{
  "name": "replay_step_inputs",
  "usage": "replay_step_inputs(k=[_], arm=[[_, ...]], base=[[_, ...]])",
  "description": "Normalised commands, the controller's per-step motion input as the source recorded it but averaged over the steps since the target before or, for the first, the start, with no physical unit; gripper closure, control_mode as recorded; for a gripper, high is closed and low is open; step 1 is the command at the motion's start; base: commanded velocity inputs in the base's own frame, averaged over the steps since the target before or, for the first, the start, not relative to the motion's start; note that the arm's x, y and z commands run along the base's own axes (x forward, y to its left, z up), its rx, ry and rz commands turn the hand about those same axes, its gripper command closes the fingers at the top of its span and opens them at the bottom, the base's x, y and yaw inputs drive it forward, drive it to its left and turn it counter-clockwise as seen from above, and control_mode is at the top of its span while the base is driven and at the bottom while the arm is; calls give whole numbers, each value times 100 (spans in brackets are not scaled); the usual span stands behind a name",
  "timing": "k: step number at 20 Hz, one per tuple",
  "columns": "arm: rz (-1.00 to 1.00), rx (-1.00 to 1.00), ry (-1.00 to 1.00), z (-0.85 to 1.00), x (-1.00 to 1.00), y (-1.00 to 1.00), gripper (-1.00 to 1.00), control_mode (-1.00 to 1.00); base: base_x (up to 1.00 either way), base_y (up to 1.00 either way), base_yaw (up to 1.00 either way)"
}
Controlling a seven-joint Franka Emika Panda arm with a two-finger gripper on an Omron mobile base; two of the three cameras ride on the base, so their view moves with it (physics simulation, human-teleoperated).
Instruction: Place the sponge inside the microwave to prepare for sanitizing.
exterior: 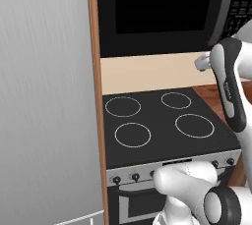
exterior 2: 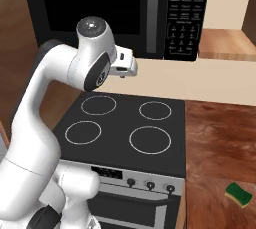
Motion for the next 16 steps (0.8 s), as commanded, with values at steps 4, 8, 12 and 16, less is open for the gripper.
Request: replay_step_inputs(k=[4, 8, 12, 16], arm=[[0, 0, -6, 29, 6, -39, -100, -100], [0, 0, -3, 33, 10, -37, -100, -100], [0, 0, 0, 34, 20, -33, -100, -100], [0, 0, 0, 36, 28, -25, -100, -100]], base=[[0, 0, 0], [0, 0, 0], [0, 0, 0], [0, 0, 0]])
